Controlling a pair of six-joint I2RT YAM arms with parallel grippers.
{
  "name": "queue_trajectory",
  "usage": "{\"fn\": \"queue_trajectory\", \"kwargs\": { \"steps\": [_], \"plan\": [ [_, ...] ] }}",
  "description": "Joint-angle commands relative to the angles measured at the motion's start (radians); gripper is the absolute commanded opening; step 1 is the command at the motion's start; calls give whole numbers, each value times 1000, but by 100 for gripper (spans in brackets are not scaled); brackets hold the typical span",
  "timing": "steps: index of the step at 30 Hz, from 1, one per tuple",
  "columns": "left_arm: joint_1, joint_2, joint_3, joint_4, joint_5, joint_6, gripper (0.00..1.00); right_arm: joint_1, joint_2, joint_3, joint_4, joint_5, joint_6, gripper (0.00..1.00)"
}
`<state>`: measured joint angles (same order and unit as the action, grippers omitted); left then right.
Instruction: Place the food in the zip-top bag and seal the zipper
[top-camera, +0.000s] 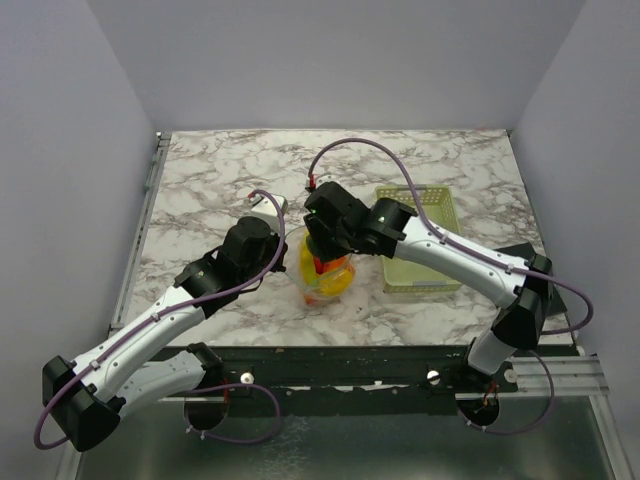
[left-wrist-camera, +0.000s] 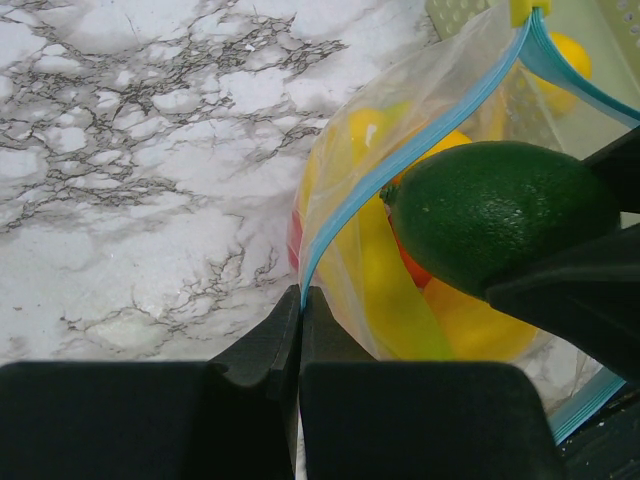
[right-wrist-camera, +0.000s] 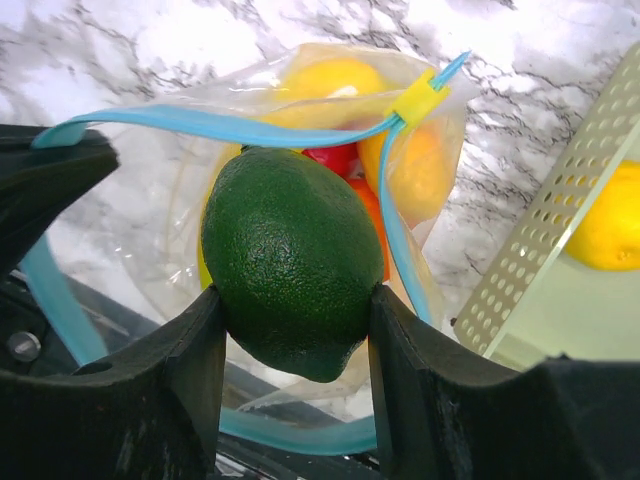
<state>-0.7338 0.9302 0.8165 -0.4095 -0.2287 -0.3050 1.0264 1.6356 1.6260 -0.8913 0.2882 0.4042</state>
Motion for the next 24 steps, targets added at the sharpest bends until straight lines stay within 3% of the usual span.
{"fn": "queue_trajectory", "kwargs": {
  "steps": [1,5,19,24],
  "plan": [
    [6,-16,-8,-18,19,6,0,6,68,46,-85,77,30,23],
    [5,-15,-9,-18,17,5,0,6,119,72,-136,121,53,28],
    [6,-13,-9,-19,15,5,0,6,143,65,-129,120,88,71],
    [5,-12,-10,-19,16,6,0,6,103,63,-101,121,90,75]
  ]
}}
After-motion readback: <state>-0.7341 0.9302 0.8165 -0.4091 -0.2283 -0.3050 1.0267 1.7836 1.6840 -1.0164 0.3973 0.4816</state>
